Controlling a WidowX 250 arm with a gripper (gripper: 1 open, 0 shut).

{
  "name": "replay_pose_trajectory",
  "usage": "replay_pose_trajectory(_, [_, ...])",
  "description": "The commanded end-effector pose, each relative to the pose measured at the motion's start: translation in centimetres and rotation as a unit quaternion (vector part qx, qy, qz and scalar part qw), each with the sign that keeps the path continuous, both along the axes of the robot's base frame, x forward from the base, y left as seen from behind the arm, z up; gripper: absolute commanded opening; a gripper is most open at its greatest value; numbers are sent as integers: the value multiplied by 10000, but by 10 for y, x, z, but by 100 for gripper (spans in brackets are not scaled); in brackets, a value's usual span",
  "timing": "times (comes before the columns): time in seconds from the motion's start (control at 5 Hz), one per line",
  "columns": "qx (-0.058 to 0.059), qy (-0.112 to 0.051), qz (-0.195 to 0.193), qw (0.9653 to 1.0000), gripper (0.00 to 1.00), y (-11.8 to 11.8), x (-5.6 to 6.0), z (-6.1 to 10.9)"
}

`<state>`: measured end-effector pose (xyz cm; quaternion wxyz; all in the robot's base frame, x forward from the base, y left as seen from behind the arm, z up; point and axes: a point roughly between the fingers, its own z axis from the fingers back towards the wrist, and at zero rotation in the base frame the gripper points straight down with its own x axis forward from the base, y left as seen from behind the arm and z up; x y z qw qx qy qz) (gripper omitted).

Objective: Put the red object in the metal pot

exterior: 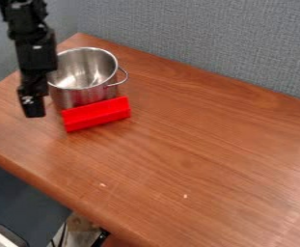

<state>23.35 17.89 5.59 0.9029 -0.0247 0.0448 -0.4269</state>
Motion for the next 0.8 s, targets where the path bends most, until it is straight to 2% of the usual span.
replay_pose_trajectory(0.0, [310,-345,177,9988,100,-18,27,3])
replay_pose_trajectory(0.2, [460,-500,279,9973,100,-44,53,-5])
replay_pose_trajectory(0.4, [512,-448,58,9977,100,-57,47,-4])
replay_pose_trajectory(0.6, [511,-412,-241,9976,100,-64,41,-5])
